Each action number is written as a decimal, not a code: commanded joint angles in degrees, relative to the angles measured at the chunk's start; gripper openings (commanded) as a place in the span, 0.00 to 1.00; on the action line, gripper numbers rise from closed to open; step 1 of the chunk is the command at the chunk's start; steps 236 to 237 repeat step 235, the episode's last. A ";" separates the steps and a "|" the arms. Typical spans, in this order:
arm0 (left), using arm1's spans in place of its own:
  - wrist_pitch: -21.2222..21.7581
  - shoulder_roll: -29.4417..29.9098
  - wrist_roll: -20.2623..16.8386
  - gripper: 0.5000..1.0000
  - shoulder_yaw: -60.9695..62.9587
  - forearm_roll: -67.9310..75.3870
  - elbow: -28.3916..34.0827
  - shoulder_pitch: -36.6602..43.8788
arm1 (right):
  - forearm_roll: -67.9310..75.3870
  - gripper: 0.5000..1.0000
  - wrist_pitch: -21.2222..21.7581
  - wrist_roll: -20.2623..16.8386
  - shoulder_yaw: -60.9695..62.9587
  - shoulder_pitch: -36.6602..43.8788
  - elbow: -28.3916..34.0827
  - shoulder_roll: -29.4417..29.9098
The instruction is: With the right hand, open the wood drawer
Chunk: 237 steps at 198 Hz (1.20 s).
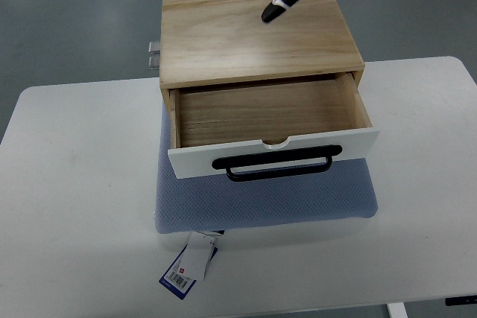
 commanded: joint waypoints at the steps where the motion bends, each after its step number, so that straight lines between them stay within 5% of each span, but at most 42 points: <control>1: -0.04 0.00 0.03 1.00 0.01 0.02 -0.03 0.00 | 0.13 0.89 -1.63 4.99 9.64 -8.26 -11.61 1.40; 24: 0.05 0.00 0.03 1.00 0.01 0.02 -0.03 0.00 | 0.39 0.89 -3.30 8.07 15.62 -13.37 -16.98 3.07; 44: 0.05 0.00 0.03 1.00 0.01 0.02 -0.11 0.00 | 1.18 0.89 -7.17 14.83 28.89 -27.95 -23.22 7.81; 72: 0.40 0.00 0.03 1.00 0.01 0.02 -0.20 0.00 | 1.18 0.89 -7.52 23.09 40.40 -41.04 -25.68 14.31; 83: 0.40 0.00 0.03 1.00 0.01 0.02 -0.20 0.00 | 1.18 0.89 -7.52 23.10 40.41 -41.05 -25.69 14.32; 84: 0.40 0.00 0.03 1.00 -0.08 0.02 -0.20 0.00 | 1.18 0.89 -7.26 25.71 44.50 -44.36 -27.51 17.19; 103: 0.49 0.00 -0.06 1.00 0.01 0.02 -0.29 0.00 | 1.18 0.89 -6.91 29.07 52.35 -47.99 -30.60 22.31; 162: 0.75 0.00 -0.06 1.00 0.01 -0.07 -0.11 0.00 | 1.18 0.89 -6.64 30.30 68.45 -53.97 -33.07 33.12; 237: 0.84 0.00 0.03 1.00 0.01 -0.07 -0.20 0.00 | 1.09 0.89 -6.64 30.30 69.06 -54.15 -33.16 34.01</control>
